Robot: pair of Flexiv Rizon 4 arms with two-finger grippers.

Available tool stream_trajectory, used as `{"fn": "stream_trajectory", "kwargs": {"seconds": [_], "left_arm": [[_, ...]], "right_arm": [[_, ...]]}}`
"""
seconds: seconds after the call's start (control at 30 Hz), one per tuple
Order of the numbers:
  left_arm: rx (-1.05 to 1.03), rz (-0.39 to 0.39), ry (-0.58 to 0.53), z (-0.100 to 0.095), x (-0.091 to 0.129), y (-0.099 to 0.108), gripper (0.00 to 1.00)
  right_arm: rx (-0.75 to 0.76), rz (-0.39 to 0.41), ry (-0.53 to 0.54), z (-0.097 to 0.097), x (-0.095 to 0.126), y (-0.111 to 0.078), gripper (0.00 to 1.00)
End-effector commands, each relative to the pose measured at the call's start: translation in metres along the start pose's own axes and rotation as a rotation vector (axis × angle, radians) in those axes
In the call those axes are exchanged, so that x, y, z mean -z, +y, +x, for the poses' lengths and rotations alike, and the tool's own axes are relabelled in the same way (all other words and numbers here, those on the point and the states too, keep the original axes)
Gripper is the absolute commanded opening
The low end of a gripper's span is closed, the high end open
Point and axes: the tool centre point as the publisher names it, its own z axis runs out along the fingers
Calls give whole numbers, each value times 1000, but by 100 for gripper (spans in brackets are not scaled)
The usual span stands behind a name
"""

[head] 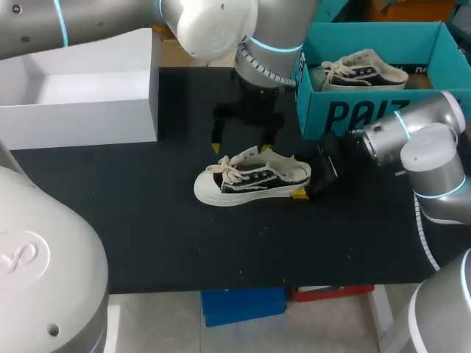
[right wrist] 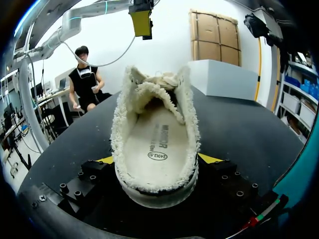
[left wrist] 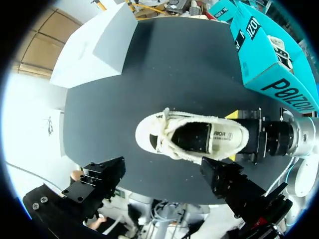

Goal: Take the shoe out of the shoebox, open the shoe tongue, remove and reinsert the insole, then place the shoe into the shoebox

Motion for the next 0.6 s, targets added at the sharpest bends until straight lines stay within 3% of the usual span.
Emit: {"fn": "stream_trajectory", "kwargs": {"seconds": [0.03, 0.33, 0.6], "left_arm": [[-20, -16, -56, 38, -16, -8, 100], [-20, 18, -153, 73, -46, -12, 100], [-20, -10, -191, 97, -63, -18, 100]], "right_arm": [[-1, 2, 0, 0, -2, 0, 0], [-1, 2, 0, 0, -2, 0, 0], [-1, 2, 0, 0, -2, 0, 0]]}}
